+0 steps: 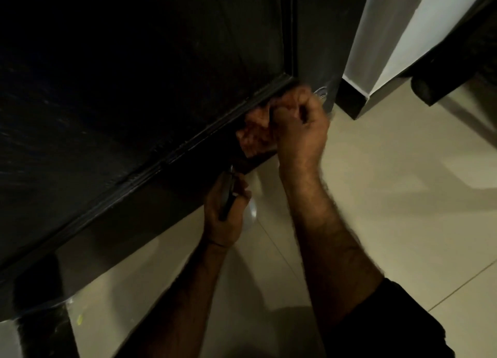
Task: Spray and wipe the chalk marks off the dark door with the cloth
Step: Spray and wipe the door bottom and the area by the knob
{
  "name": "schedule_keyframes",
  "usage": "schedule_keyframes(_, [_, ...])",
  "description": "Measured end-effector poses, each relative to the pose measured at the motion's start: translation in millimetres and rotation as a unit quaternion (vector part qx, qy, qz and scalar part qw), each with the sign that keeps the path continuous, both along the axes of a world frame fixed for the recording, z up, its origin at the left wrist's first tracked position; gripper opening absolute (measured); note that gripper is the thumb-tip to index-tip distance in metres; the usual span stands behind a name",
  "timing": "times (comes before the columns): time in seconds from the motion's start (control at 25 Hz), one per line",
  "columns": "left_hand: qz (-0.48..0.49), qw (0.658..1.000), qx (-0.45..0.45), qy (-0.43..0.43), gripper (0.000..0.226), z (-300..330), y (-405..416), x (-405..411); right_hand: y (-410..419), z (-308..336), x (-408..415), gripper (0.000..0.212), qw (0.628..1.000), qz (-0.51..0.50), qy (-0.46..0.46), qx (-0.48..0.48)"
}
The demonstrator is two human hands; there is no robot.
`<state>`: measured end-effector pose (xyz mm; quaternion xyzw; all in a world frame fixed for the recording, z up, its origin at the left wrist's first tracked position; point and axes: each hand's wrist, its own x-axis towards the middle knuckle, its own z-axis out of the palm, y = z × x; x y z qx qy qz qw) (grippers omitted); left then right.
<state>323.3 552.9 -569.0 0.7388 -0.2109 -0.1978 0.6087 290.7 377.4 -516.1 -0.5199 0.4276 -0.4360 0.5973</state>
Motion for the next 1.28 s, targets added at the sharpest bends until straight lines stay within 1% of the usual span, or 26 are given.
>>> schedule_keyframes(0.04, [-0.004,1.0,0.006,-0.003,0.021,2.4,-5.1,3.2,-4.2,9.7,-0.6,0.013,0.997,0.001,-0.047,-0.059])
schedule_keyframes(0.08, [-0.013,1.0,0.018,-0.007,0.014,7.6,-12.8,6.1,-3.3,9.8,-3.8,0.019,0.993,0.002,-0.063,-0.098])
schedule_keyframes(0.12, [-0.018,0.999,0.026,-0.003,0.011,13.4,-20.1,8.4,1.0,-6.1,-5.0,0.026,0.992,0.021,-0.045,-0.113])
schedule_keyframes(0.16, [-0.024,0.999,0.026,0.002,0.008,15.7,-24.2,11.0,8.5,-30.7,-7.6,0.033,0.996,0.033,0.005,-0.078])
schedule_keyframes(0.2, [-0.034,0.999,0.027,0.008,0.006,19.9,-26.8,12.2,15.5,-50.5,-10.1,0.035,0.998,0.032,0.06,-0.005])
schedule_keyframes(0.28, [-0.074,0.997,0.03,0.01,0.009,37.7,-31.6,7.6,21.4,-67.5,-8.1,0.033,0.978,0.011,0.088,0.188])
schedule_keyframes(0.32, [-0.087,0.995,0.039,0.014,0.014,48.2,-33.8,3.8,18.1,-55.9,-5.5,0.034,0.97,-0.011,0.096,0.224])
schedule_keyframes(0.36, [-0.081,0.995,0.051,0.033,0.023,57.8,-36.8,1.9,11.5,-41.3,-1.9,0.035,0.977,-0.022,0.087,0.194])
schedule_keyframes(0.44, [-0.04,0.996,0.063,0.053,0.038,73.0,-41.7,2.0,7.3,-5.3,2.4,0.028,0.998,-0.017,-0.012,0.057])
schedule_keyframes(0.48, [-0.04,0.997,0.057,0.039,0.034,77.4,-43.7,4.5,8.0,5.9,0.0,0.026,0.999,-0.004,-0.036,-0.03])
schedule_keyframes(0.52, [-0.062,0.997,0.048,0.021,0.023,80.4,-45.5,8.0,9.4,3.7,-0.5,0.027,0.996,0.01,-0.02,-0.088])
schedule_keyframes(0.56, [-0.084,0.996,0.044,-0.001,0.011,85.0,-48.0,11.2,11.8,-9.7,-1.1,0.029,0.993,0.018,0.016,-0.114])
schedule_keyframes(0.6, [-0.093,0.995,0.038,-0.008,0.011,89.0,-50.5,13.8,12.9,-25.4,-2.2,0.033,0.992,0.021,0.083,-0.096])
schedule_keyframes(0.64, [-0.091,0.995,0.037,-0.01,0.013,91.0,-52.4,16.0,11.7,-40.1,-0.4,0.037,0.989,0.022,0.144,-0.014])
schedule_keyframes(0.68, [-0.086,0.996,0.039,-0.009,0.014,94.2,-54.3,16.8,5.4,-43.4,-1.0,0.037,0.982,0.014,0.166,0.088])
schedule_keyframes(0.72, [-0.08,0.996,0.04,-0.007,0.015,98.1,-55.3,16.3,-4.3,-41.8,-2.6,0.032,0.967,0.019,0.187,0.172])
schedule_keyframes(0.76, [-0.077,0.996,0.042,-0.003,0.016,102.1,-55.6,15.1,-13.1,-36.9,0.8,0.022,0.96,0.02,0.182,0.213])
schedule_keyframes(0.84, [-0.081,0.996,0.046,0.005,0.017,110.0,-56.8,11.1,-17.2,-20.0,-5.0,0.011,0.979,-0.002,0.101,0.178])
schedule_keyframes(0.88, [-0.088,0.995,0.048,0.007,0.017,114.8,-58.5,9.2,-15.6,-10.6,-13.8,0.005,0.99,-0.007,0.075,0.116])
schedule_keyframes(0.92, [-0.098,0.994,0.055,0.011,0.015,118.7,-60.3,8.1,-10.7,-12.3,-20.2,0.015,0.996,0.007,0.056,0.075])
schedule_keyframes(0.96, [-0.112,0.991,0.071,0.017,0.013,122.9,-62.2,6.7,-8.5,-22.6,-26.4,0.02,0.996,0.027,0.07,0.051])
schedule_keyframes(1.0, [-0.127,0.987,0.092,0.023,0.01,129.4,-65.3,4.9,-11.7,-31.2,-30.0,0.015,0.992,0.035,0.092,0.084])
schedule_keyframes(1.08, [-0.139,0.98,0.136,0.034,0.006,137.2,-70.3,1.8,-19.6,-37.0,-35.5,0.008,0.97,0.019,0.123,0.211])
schedule_keyframes(1.12, [-0.128,0.978,0.16,0.026,0.011,138.7,-73.1,1.2,-22.7,-35.7,-37.0,0.01,0.974,-0.009,0.103,0.203])
schedule_keyframes(1.2, [-0.101,0.973,0.21,-0.002,0.019,142.0,-79.9,1.3,-28.6,-16.8,-37.4,0.022,0.988,-0.041,0.016,0.146])
schedule_keyframes(1.28, [-0.08,0.971,0.223,-0.005,0.023,144.8,-84.9,2.7,-29.4,19.6,-34.1,0.038,0.993,-0.015,-0.053,0.106])
